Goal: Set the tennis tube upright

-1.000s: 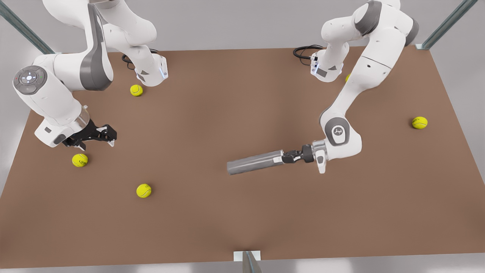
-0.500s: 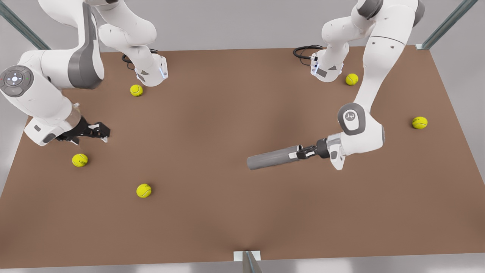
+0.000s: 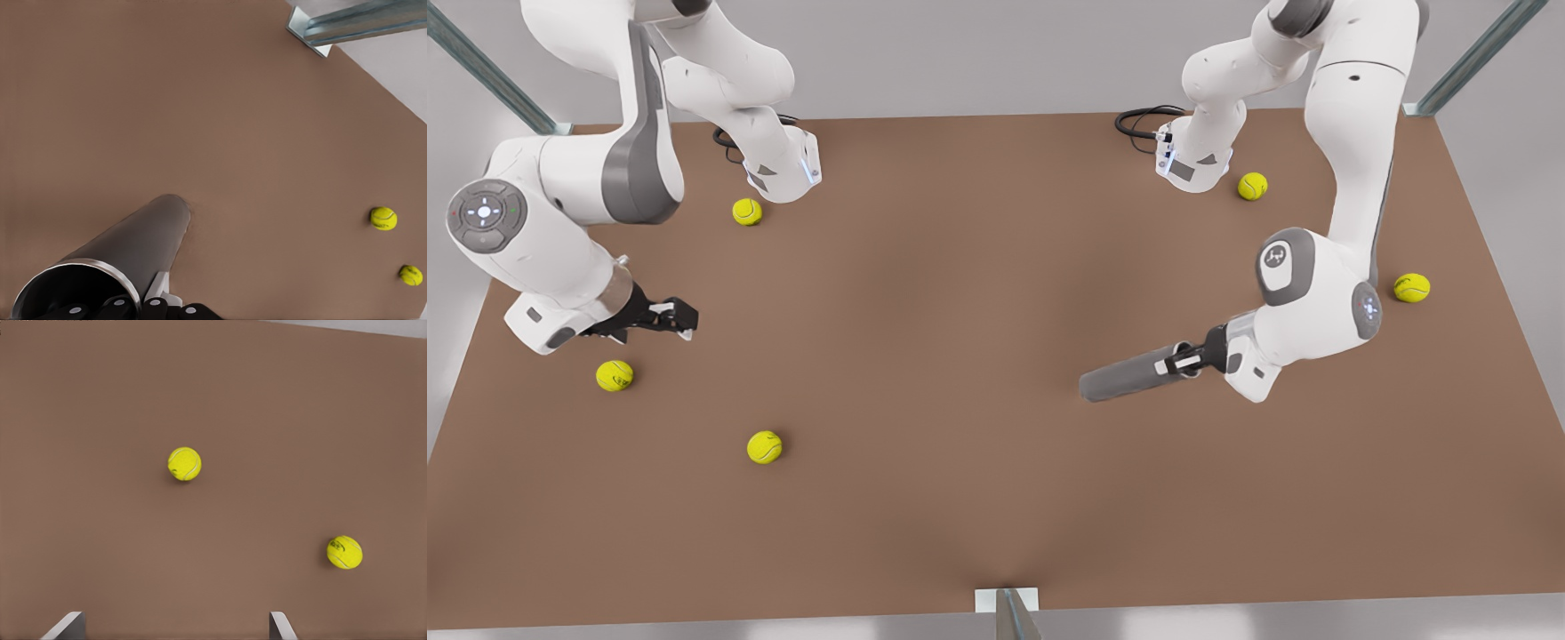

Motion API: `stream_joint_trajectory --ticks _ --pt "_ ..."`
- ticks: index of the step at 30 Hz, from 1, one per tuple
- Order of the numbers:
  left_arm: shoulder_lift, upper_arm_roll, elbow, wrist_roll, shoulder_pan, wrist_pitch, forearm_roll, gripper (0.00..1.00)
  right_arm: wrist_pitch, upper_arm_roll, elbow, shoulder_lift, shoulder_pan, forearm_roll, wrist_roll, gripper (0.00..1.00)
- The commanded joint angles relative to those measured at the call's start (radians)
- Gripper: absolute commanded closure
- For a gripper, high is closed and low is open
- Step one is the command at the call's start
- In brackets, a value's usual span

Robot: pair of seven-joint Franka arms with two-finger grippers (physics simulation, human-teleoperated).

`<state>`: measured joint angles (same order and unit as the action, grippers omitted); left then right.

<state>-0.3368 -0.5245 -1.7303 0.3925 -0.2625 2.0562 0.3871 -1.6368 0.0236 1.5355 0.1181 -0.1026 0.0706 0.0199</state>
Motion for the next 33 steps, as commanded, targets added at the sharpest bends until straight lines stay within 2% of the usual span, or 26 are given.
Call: stream_joint_trajectory --ticks 1,19,33 --pt "0.002 0.001 0.0 -0.001 -0.001 -0.005 -0.094 0.79 0.0 0.001 0.0 0.0 0.0 0.0 0.0 0.0" --pt "0.021 0.0 0.002 0.0 -0.043 -0.08 -0.553 0.79 0.0 0.001 0.002 0.002 0.006 0.0 -0.008 0.0" --pt "-0.011 0.003 0.0 0.006 -0.047 -0.08 -0.56 0.79 0.002 0.002 0.005 0.005 0.017 0.0 -0.008 0.0"
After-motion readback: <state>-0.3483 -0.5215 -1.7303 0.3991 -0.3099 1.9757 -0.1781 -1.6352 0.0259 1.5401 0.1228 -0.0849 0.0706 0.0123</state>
